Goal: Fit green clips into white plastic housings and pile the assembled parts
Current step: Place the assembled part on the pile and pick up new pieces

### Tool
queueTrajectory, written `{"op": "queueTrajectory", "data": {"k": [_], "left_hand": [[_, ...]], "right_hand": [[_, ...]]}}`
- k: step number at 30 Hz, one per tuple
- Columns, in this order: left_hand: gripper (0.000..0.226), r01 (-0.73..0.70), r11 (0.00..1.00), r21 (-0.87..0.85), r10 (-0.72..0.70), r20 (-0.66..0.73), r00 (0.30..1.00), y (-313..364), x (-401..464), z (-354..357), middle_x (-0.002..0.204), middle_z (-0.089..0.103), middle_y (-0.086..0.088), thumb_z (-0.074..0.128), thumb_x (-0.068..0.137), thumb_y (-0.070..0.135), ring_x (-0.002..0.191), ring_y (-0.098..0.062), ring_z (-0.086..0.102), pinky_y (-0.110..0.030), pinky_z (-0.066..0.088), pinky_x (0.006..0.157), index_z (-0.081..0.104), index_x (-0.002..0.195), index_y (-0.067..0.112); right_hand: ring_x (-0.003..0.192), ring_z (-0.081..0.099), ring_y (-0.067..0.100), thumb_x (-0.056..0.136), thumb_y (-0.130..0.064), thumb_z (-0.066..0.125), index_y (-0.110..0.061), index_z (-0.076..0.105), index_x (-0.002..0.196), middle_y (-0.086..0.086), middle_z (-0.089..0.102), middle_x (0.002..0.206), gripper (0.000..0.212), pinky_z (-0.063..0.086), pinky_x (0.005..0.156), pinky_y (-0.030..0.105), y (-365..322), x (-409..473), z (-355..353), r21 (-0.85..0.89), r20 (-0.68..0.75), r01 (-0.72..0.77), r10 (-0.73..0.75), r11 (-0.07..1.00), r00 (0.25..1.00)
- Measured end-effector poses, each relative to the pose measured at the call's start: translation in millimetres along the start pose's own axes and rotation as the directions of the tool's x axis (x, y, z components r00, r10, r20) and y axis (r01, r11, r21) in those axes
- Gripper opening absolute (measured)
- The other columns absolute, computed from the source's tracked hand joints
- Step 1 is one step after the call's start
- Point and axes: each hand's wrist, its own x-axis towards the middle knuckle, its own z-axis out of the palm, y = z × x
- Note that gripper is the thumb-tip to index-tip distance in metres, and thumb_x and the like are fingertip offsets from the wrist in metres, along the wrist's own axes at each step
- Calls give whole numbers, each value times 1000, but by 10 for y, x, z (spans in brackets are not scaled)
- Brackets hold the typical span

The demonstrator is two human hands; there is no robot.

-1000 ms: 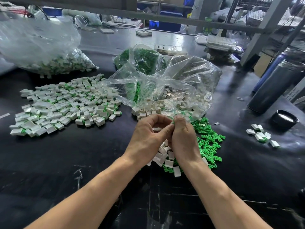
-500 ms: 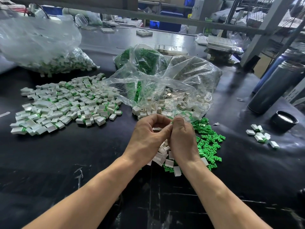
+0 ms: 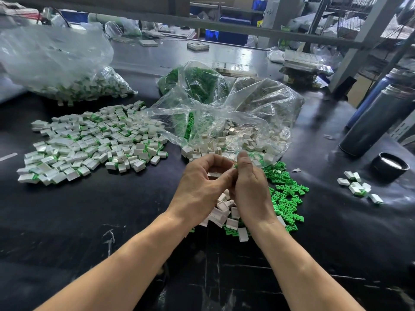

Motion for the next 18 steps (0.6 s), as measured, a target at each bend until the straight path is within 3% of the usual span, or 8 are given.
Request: {"op": "queueTrajectory", "data": {"k": [2, 4, 7, 9, 12, 14, 18], "left_hand": [[9, 4, 1000, 20, -3, -20, 1000, 10, 9, -33, 93, 76, -1, 78, 91, 20, 89, -15, 73, -30, 59, 83, 72, 98, 16], [11, 7, 999, 49, -5, -38, 999, 18, 18, -68, 93, 76, -2, 78, 91, 21, 88, -16, 72, -26, 58, 80, 72, 99, 16], [11, 21, 997, 68, -18, -45, 999, 22, 28, -120, 93, 76, -3, 77, 91, 19, 89, -18, 73, -27, 60, 82, 72, 99, 15], [9, 24, 997, 76, -20, -45, 999, 20, 31, -147, 89, 76, 0, 77, 91, 17, 85, -10, 73, -20, 58, 78, 72, 98, 14], [10, 29, 991, 132, -23, -43, 999, -3, 41, -207, 84, 75, 5, 77, 91, 16, 75, 1, 69, -10, 50, 67, 72, 98, 19], [12, 58, 968, 244, -48, -47, 998, -47, 69, -282, 80, 73, 10, 77, 91, 18, 70, 5, 66, -9, 47, 62, 72, 95, 27], [10, 159, 799, 581, -112, -116, 987, -131, 164, -522, 77, 71, 17, 78, 89, 27, 73, 4, 65, -17, 47, 68, 70, 85, 33]], "right_hand": [[55, 52, 5, 102, -66, 28, -14, 77, 82, -14, 56, 54, 74, 41, 63, 34, 6, 15, -59, -60, -3, 30, -30, 998, 1000], [52, 50, 5, 108, -54, 41, -20, 67, 72, -11, 58, 56, 56, 37, 59, 31, 10, 27, -133, -97, -51, 95, -100, 991, 994], [63, 59, 6, 103, -36, 62, -26, 71, 89, -7, 70, 75, 20, 45, 62, 32, 14, 35, -225, -78, -39, 177, -181, 981, 983], [73, 65, 11, 99, -31, 70, -30, 72, 94, -9, 72, 83, 5, 54, 69, 35, 20, 28, -249, -123, 3, 209, -210, 970, 978], [81, 68, 10, 96, -26, 74, -31, 72, 93, -12, 73, 86, 6, 57, 75, 34, 34, 12, -252, -176, 20, 196, -196, 965, 980], [72, 66, 4, 98, -28, 71, -28, 71, 92, -11, 73, 82, 6, 53, 68, 29, 43, 8, -258, -171, -7, 161, -165, 972, 986], [57, 58, 7, 106, -39, 55, -23, 67, 81, -6, 70, 69, 33, 47, 59, 34, 57, 34, -345, -230, -62, 80, -97, 970, 993]]}}
